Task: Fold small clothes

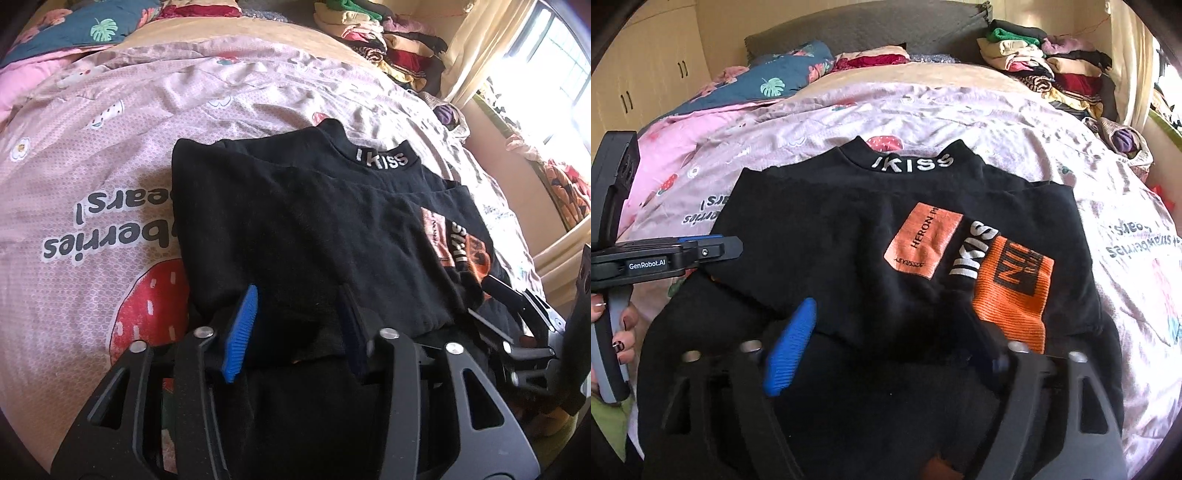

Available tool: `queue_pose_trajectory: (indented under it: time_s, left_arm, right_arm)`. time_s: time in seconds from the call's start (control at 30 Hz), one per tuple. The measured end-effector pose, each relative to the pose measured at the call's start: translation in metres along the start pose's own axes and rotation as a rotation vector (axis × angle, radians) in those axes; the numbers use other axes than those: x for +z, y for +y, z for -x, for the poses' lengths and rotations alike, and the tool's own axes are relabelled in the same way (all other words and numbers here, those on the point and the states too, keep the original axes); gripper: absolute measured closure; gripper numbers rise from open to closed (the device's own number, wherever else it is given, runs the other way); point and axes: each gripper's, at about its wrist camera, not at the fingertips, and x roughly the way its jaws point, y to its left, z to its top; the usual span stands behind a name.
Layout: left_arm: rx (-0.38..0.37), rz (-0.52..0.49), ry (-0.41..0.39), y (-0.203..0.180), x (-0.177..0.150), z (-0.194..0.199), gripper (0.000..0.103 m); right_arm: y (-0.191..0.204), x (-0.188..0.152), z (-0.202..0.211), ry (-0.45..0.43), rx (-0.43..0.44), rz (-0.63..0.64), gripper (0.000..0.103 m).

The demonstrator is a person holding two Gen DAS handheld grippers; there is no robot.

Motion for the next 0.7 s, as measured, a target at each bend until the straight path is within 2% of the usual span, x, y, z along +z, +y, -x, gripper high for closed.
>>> queue_pose_trajectory:
  time_s: [0.13, 0.23, 0.37, 0.47, 0.5, 0.53, 0.7]
  left_arm:
    - [0.002, -0.009, -0.011, -0.004, 0.001, 0.007, 0.054]
    - [0.000, -0.008, -0.023, -0.005, 0.001, 0.012, 0.043]
    - [0.024, -0.011, -0.040, -0.005, 0.004, 0.018, 0.029]
    - [0.046, -0.010, -0.046, -0.004, 0.005, 0.020, 0.024]
    - [0.049, -0.012, -0.046, -0.004, 0.006, 0.020, 0.020]
    - [0.057, -0.015, -0.051, -0.005, 0.006, 0.022, 0.009]
    - [0.081, -0.031, -0.069, -0.007, 0.006, 0.029, 0.010]
  right_arm:
    - [0.000, 0.001, 0.006, -0.023, -0.007, -0.005, 0.008]
    - [-0.002, 0.001, 0.011, -0.034, -0.011, -0.015, 0.006]
    - [-0.004, 0.000, 0.014, -0.038, -0.020, -0.026, 0.005]
    - [-0.004, -0.001, 0.016, -0.042, -0.024, -0.028, 0.005]
    - [-0.003, -0.001, 0.017, -0.044, -0.027, -0.026, 0.005]
    - [-0.003, -0.001, 0.017, -0.046, -0.030, -0.025, 0.005]
    - [-0.001, 0.001, 0.024, -0.067, -0.039, -0.018, 0.005]
